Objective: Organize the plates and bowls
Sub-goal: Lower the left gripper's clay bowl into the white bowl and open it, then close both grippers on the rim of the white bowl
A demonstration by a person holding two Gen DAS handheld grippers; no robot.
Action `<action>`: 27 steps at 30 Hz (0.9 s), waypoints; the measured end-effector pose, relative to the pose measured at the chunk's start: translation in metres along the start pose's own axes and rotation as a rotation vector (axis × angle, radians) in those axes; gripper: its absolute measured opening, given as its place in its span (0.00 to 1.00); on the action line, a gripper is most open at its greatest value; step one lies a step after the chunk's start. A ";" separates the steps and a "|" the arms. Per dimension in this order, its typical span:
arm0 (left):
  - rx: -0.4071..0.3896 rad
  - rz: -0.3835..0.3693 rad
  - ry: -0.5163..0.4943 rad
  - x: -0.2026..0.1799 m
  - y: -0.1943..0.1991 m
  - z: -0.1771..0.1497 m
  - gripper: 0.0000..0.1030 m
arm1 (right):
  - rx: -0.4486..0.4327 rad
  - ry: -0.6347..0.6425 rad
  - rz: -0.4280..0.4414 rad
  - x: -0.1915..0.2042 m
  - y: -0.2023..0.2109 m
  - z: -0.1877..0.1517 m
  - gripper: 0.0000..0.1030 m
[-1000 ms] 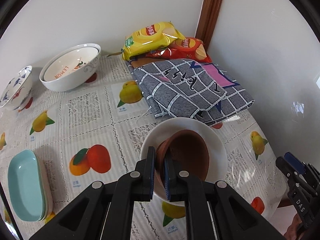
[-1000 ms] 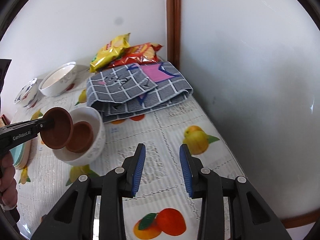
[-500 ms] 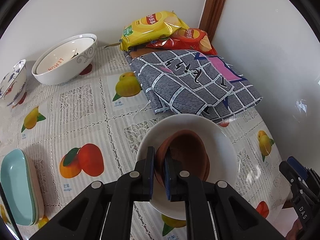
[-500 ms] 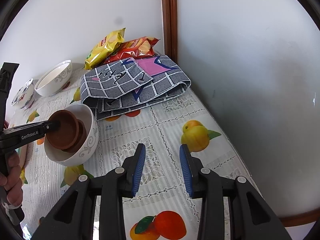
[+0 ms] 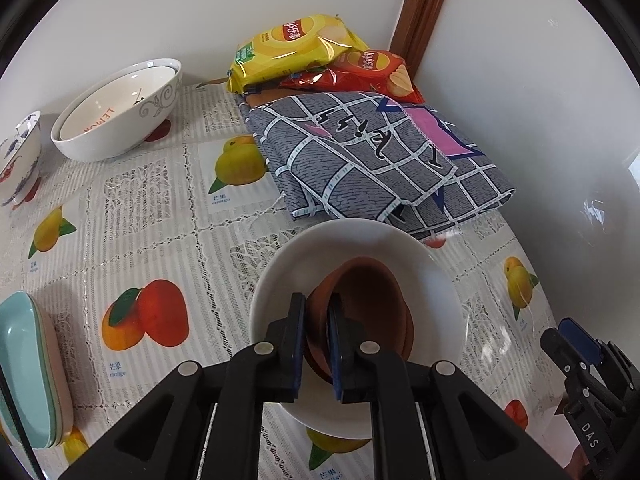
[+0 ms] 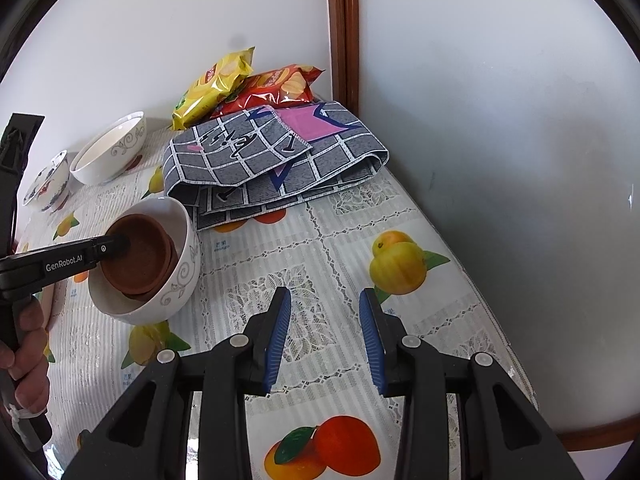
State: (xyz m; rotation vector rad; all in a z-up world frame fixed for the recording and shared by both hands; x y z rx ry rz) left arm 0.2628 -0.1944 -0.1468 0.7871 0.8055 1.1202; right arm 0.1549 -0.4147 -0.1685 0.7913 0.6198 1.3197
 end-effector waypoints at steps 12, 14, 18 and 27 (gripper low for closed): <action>-0.021 0.021 -0.063 -0.009 0.017 -0.002 0.27 | -0.005 0.005 0.032 0.010 0.002 0.005 0.34; -0.041 0.017 -0.063 -0.008 0.024 0.000 0.27 | -0.012 0.005 0.049 0.013 0.003 0.009 0.35; -0.065 0.017 -0.042 0.000 0.037 0.004 0.31 | -0.021 -0.009 0.117 0.021 0.004 0.019 0.35; -0.025 0.060 0.032 0.028 0.027 0.005 0.33 | 0.023 0.004 0.256 0.055 -0.014 0.036 0.34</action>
Point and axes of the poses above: each gripper's, at about its wrist camera, not at the fingertips, and y roughly against the way its jaws point, x to its left, z to its top, the point moved 2 cm from there along -y, roughly the way its jaws point, and after that the axes turned 2 degrees about y, right-handed, at the moved point
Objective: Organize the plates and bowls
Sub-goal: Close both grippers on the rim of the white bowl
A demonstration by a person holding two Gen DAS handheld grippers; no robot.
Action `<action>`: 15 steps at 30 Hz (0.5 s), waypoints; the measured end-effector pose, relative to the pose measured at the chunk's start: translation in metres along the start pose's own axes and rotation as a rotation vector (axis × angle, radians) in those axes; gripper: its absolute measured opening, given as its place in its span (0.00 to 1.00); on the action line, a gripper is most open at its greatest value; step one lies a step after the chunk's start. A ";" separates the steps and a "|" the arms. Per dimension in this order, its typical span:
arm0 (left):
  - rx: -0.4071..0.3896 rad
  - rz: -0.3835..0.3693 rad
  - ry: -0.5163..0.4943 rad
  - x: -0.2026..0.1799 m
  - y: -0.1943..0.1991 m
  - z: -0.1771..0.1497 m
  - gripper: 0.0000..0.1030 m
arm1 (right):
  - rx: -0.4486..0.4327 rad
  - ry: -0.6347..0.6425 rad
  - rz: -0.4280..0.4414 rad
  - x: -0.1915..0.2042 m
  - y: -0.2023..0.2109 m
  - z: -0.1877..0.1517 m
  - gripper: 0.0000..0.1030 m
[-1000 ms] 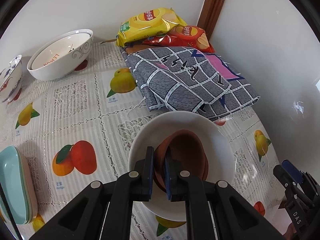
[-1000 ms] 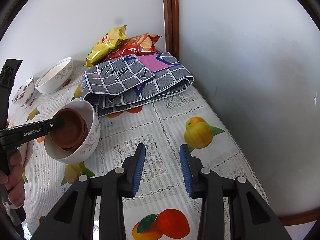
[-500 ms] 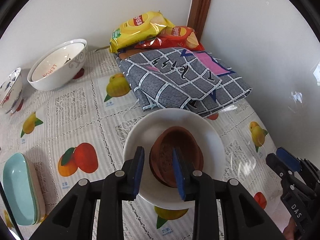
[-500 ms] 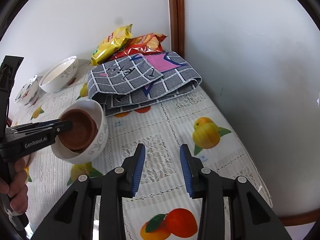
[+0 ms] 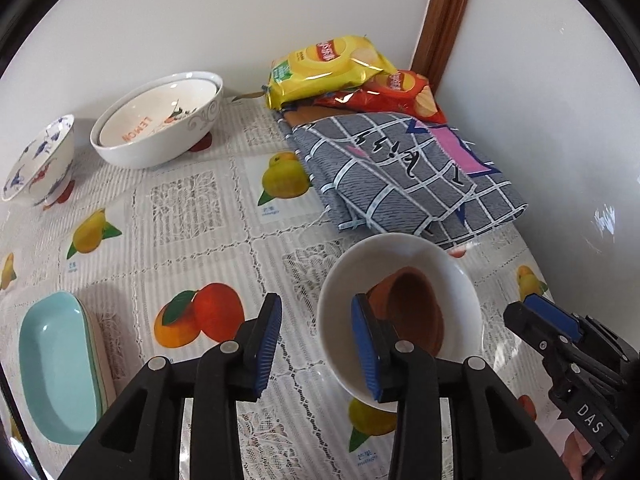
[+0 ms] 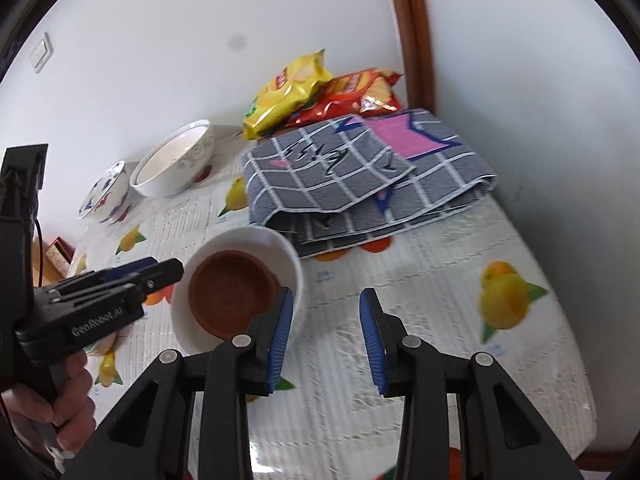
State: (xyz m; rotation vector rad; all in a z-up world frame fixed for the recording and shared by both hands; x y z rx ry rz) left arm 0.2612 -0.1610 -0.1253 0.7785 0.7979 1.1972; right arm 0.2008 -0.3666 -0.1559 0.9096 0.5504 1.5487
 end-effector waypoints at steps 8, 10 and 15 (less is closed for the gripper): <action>0.052 0.015 0.003 0.004 -0.017 -0.002 0.33 | 0.058 0.021 0.006 0.016 -0.027 0.005 0.34; 0.066 0.025 0.004 0.006 -0.021 -0.002 0.33 | 0.084 0.019 -0.008 0.017 -0.037 0.006 0.33; 0.085 0.026 0.005 0.009 -0.028 0.000 0.34 | 0.132 0.027 -0.075 0.016 -0.050 0.006 0.24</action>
Point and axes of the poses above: each gripper's, at about its wrist camera, not at the fingertips, and y roughly against the way its jaws point, x to its left, z to its top, the point moved 2 cm from there along -y, roughly the way its jaws point, and after that the axes turned 2 degrees about y, right-handed, at the moved point
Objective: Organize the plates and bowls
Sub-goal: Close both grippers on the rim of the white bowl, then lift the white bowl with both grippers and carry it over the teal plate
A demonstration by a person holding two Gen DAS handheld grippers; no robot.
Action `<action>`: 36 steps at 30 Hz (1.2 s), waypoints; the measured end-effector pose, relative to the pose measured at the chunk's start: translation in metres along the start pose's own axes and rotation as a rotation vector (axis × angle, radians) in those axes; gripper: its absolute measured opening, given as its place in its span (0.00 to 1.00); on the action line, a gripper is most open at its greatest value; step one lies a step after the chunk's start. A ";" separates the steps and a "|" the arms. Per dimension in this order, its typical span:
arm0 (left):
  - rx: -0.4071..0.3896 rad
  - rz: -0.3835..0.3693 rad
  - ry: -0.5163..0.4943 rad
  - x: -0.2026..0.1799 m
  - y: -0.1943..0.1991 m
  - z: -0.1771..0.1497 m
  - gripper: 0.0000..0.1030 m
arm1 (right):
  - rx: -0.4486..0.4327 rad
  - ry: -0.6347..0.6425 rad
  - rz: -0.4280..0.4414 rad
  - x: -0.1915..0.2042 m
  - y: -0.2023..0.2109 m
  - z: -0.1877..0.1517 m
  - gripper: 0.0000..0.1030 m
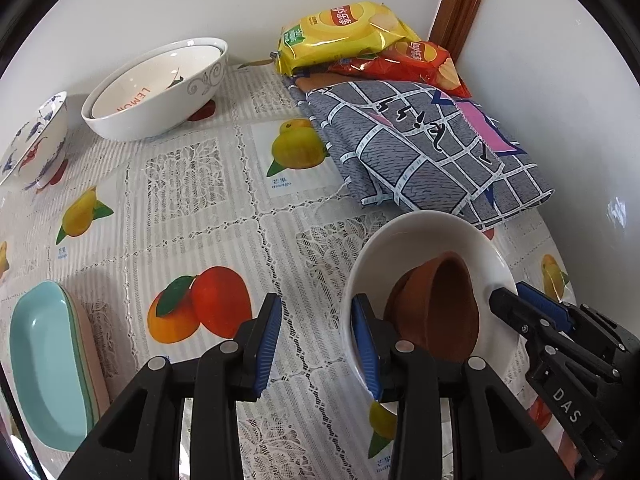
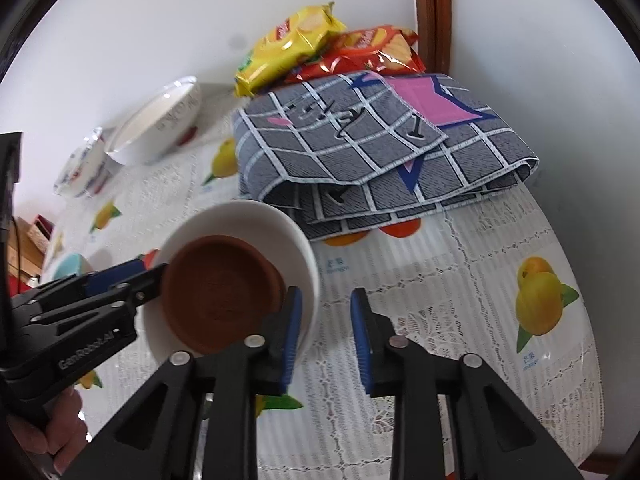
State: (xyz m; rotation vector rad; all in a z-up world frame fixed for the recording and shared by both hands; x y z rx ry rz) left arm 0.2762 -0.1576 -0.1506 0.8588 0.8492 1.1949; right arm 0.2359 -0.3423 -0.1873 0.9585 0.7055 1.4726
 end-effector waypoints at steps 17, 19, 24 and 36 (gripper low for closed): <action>0.040 0.003 -0.020 -0.002 -0.023 0.000 0.34 | 0.072 0.011 -0.042 0.005 -0.024 0.005 0.26; 0.036 -0.003 -0.024 -0.003 -0.023 0.000 0.33 | 0.071 0.014 -0.044 0.004 -0.026 0.005 0.27; 0.027 -0.012 -0.034 -0.004 -0.024 0.000 0.32 | 0.057 0.036 -0.044 0.004 -0.026 0.006 0.28; 0.027 -0.073 -0.019 -0.009 -0.026 -0.001 0.14 | 0.015 0.021 -0.021 0.004 -0.025 0.004 0.19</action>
Point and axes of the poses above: each gripper's, at about its wrist camera, not at the fingertips, and y roughly against the way its jaws point, x to its left, z to its top, the point moved 2 cm from there along -y, roughly the way its jaws point, and after that the axes turned 2 degrees about y, right-handed, at the moved point
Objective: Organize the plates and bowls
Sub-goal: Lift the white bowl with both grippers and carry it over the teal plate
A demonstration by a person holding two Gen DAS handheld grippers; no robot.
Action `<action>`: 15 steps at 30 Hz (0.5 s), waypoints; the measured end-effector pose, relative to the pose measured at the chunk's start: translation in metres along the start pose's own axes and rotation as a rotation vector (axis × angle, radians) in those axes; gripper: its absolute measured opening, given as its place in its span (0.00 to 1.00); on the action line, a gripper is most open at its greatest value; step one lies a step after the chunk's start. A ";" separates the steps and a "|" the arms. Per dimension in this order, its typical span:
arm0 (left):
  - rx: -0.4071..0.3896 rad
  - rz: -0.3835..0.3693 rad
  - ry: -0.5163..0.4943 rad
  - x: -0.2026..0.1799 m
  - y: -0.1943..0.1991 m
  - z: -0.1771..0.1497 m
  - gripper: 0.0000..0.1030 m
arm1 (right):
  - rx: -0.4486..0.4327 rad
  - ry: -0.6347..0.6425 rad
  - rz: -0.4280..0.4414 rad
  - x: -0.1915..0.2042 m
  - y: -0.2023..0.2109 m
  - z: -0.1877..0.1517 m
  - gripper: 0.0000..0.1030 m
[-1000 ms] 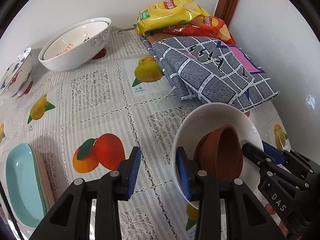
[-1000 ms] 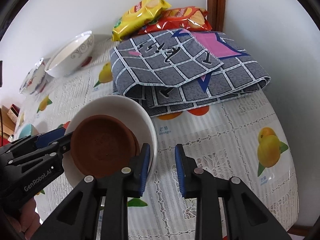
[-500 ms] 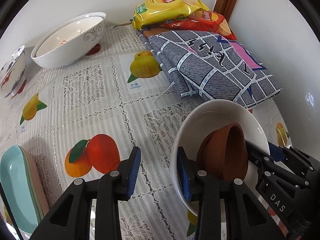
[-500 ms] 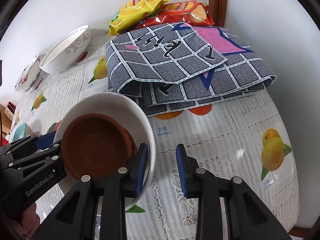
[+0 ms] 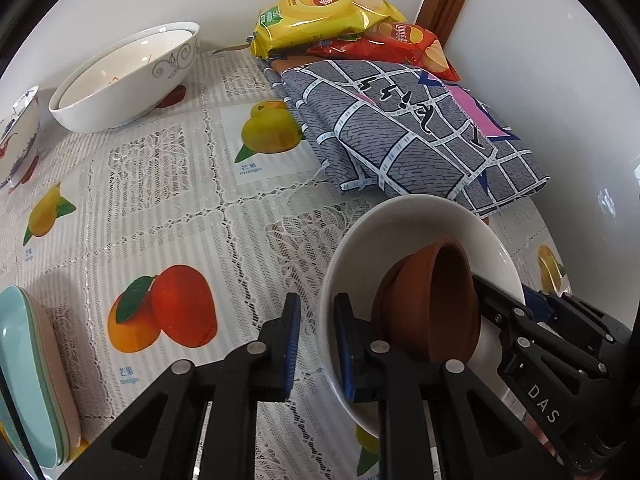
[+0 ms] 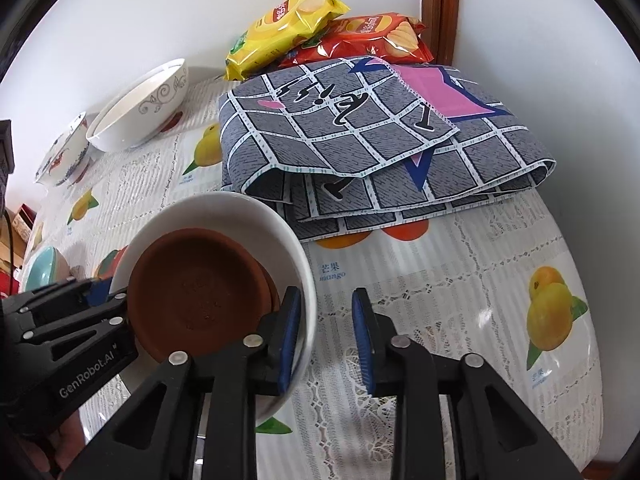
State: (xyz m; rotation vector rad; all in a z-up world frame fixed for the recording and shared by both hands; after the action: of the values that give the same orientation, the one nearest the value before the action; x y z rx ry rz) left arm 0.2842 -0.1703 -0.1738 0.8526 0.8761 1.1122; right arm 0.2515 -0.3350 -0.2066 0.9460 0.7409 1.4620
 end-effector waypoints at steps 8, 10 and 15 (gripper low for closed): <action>-0.019 -0.021 0.022 0.000 0.002 -0.002 0.09 | -0.007 -0.073 0.070 -0.001 0.002 -0.005 0.10; -0.023 -0.019 0.029 0.000 0.003 -0.003 0.09 | -0.006 -0.078 0.066 0.000 0.003 -0.007 0.10; -0.026 -0.015 0.006 -0.004 0.006 -0.009 0.09 | -0.001 -0.098 0.061 -0.001 0.006 -0.011 0.09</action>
State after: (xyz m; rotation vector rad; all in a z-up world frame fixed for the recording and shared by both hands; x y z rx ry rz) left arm 0.2732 -0.1716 -0.1710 0.8198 0.8700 1.1114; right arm 0.2386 -0.3358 -0.2065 1.0396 0.6445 1.4574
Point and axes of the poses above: each gripper's, at about its wrist camera, not at the fingertips, and y roughly against the way its jaws point, x to its left, z to its top, the point moved 2 cm from there along -y, roughly the way its jaws point, and after that the axes turned 2 degrees about y, right-handed, at the moved point
